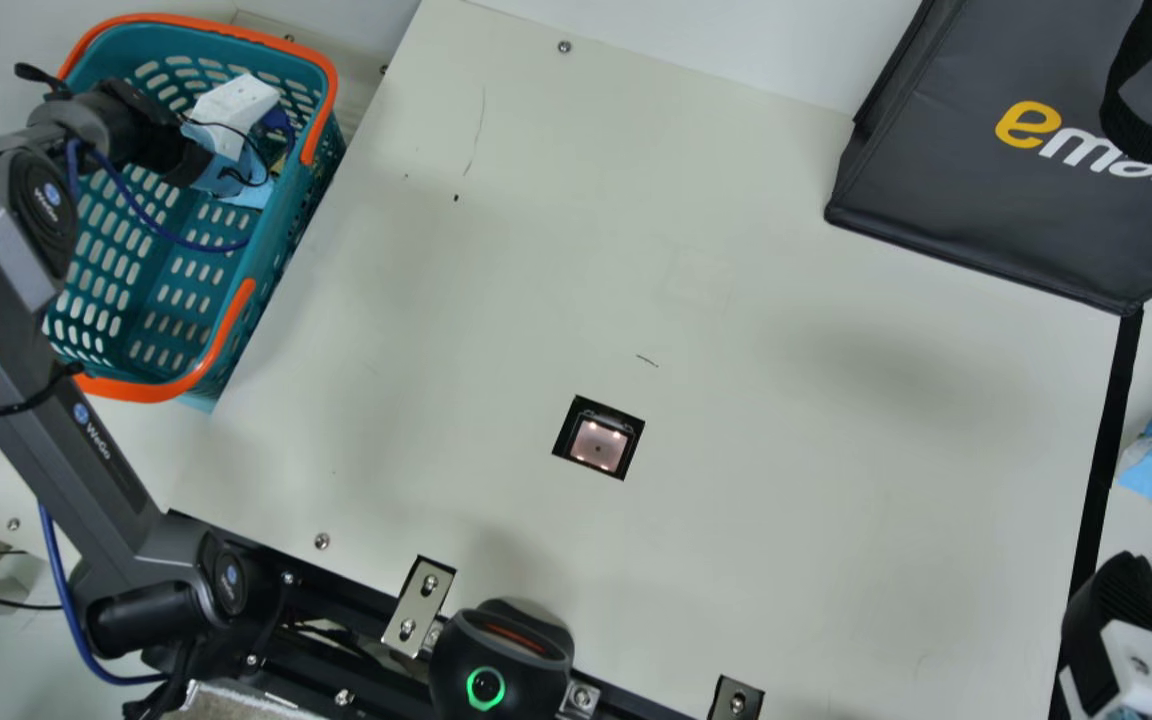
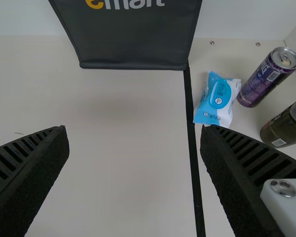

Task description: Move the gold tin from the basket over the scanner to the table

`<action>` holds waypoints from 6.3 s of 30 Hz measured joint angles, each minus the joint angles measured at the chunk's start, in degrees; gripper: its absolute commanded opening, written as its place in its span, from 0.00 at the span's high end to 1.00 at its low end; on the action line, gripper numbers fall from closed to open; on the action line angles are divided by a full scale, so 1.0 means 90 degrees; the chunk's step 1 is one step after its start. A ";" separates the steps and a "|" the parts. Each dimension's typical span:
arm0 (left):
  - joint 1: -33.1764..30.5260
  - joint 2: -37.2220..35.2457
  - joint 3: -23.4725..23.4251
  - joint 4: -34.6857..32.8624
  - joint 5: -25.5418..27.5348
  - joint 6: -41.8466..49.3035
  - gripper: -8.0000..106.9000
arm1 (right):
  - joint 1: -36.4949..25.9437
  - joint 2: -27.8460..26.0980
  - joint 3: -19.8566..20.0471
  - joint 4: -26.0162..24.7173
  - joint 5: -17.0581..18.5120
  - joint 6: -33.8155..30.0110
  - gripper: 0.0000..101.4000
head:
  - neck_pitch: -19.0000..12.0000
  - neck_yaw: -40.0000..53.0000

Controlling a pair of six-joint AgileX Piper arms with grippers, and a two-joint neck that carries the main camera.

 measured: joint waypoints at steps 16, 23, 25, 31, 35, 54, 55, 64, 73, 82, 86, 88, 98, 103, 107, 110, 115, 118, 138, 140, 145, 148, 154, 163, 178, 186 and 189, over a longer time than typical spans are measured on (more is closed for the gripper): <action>0.0274 -0.1442 0.1218 0.0675 -0.0712 -0.2177 1.00 | 0.0000 0.0000 0.0000 0.0000 0.0000 0.0000 0.06 | 0.0010 0.0000; 0.0353 -0.2374 0.1769 0.1510 -0.0544 -0.3993 1.00 | 0.0000 0.0000 0.0000 0.0000 0.0000 0.0000 0.06 | 0.0010 0.0000; 0.0353 -0.2615 0.1831 0.1753 -0.0452 -0.4504 1.00 | 0.0000 0.0000 0.0000 0.0000 0.0000 0.0000 0.06 | 0.0010 0.0000; 0.0253 -0.3406 0.2008 0.2692 -0.0343 -0.6102 1.00 | 0.0000 0.0000 0.0000 0.0000 -0.0007 0.0000 0.06 | 0.0010 0.0000; 0.0091 -0.3892 0.2009 0.3108 -0.0093 -0.7094 1.00 | 0.0000 0.0000 0.0000 0.0000 -0.0007 0.0000 0.06 | 0.0000 0.0000; -0.1622 -0.6430 0.2085 0.3234 0.1290 -0.8512 1.00 | 0.0000 0.0000 0.0000 0.0000 -0.0007 0.0000 0.06 | 0.0010 0.0000; -0.1771 -0.6540 0.2098 0.3260 0.1360 -0.8581 1.00 | 0.0000 0.0000 0.0000 0.0000 -0.0007 0.0000 0.06 | 0.0010 0.0000; -0.3260 -0.7036 0.2091 0.3626 0.1849 -0.9426 1.00 | 0.0000 0.0000 0.0000 0.0000 -0.0007 0.0000 0.06 | 0.0010 0.0000; -0.4968 -0.7009 0.1943 0.4027 0.2346 -1.0600 1.00 | 0.0000 0.0000 0.0000 0.0000 -0.0006 0.0000 0.06 | 0.0000 0.0000; -0.6754 -0.6831 0.1734 0.4434 0.2779 -1.2005 1.00 | 0.0000 0.0000 0.0000 0.0000 -0.0006 0.0000 0.06 | 0.0000 0.0000; -0.7581 -0.6694 0.1612 0.4523 0.2906 -1.2613 1.00 | 0.0000 0.0000 0.0000 0.0000 -0.0006 0.0000 0.06 | 0.0000 0.0000; -0.7928 -0.6635 0.1553 0.4581 0.2966 -1.2861 1.00 | 0.0000 0.0000 0.0000 0.0000 -0.0006 0.0000 0.06 | 0.0000 0.0000; -0.9389 -0.6330 0.1511 0.4704 0.3074 -1.3942 1.00 | 0.0000 0.0000 0.0000 0.0000 -0.0006 0.0000 0.06 | 0.0010 -0.0010; -0.9851 -0.6272 0.1724 0.4799 0.2903 -1.4357 1.00 | 0.0000 0.0000 0.0000 0.0000 -0.0006 0.0000 0.06 | 0.0010 0.0000; -1.0119 -0.6231 0.1985 0.4928 0.2681 -1.4724 1.00 | 0.0000 0.0000 0.0000 0.0000 -0.0012 0.0000 0.06 | 0.0010 0.0000; -1.0259 -0.6217 0.2201 0.5050 0.2488 -1.4967 1.00 | 0.0000 0.0000 0.0000 0.0000 -0.0012 0.0000 0.06 | 0.0010 -0.0010; -1.0438 -0.6153 0.2580 0.5248 0.2130 -1.5352 1.00 | 0.0000 0.0000 0.0000 0.0000 -0.0012 0.0000 0.06 | 0.0010 0.0000; -1.0500 -0.6112 0.2810 0.5395 0.1923 -1.5604 1.00 | 0.0000 0.0000 0.0000 0.0000 -0.0012 0.0000 0.06 | 0.0010 0.0000; -1.0582 -0.5312 0.3029 0.5960 0.1144 -1.6647 1.00 | 0.0000 0.0000 0.0000 0.0000 -0.0012 0.0000 0.06 | 0.0010 0.0000; -1.0582 -0.5139 0.2831 0.5948 0.1202 -1.6662 1.00 | 0.0000 0.0000 0.0000 0.0000 -0.0012 0.0000 0.06 | 0.0010 0.0000; -1.0582 -0.4636 0.2266 0.5923 0.1314 -1.6649 1.00 | 0.0000 0.0000 0.0000 0.0000 -0.0012 0.0000 0.06 | 0.0000 0.0000; -1.0570 -0.4301 0.1851 0.5910 0.1403 -1.6613 1.00 | 0.0000 0.0000 0.0000 0.0000 -0.0012 0.0000 0.06 | 0.0010 -0.0010; -1.0466 -0.3583 0.1056 0.5828 0.1538 -1.6570 1.00 | 0.0000 0.0000 0.0000 0.0000 -0.0012 0.0000 0.06 | 0.0010 -0.0010; -1.0316 -0.2651 0.0086 0.5808 0.1689 -1.6799 1.00 | 0.0000 0.0000 0.0000 0.0000 -0.0012 0.0000 0.06 | 0.0010 0.0000; -1.0245 -0.1961 -0.0337 0.5777 0.1678 -1.7151 0.78 | 0.0000 0.0000 0.0000 0.0000 -0.0012 0.0000 0.06 | 0.0010 -0.0010; -1.0222 -0.1889 -0.0366 0.5656 0.1608 -1.7203 0.55 | 0.0000 0.0000 0.0000 0.0000 -0.0019 0.0000 0.06 | 0.0010 -0.0010; -1.0211 -0.1901 -0.0331 0.5574 0.1544 -1.7189 0.46 | 0.0000 0.0000 0.0000 0.0000 -0.0019 0.0000 0.06 | 0.0000 0.0000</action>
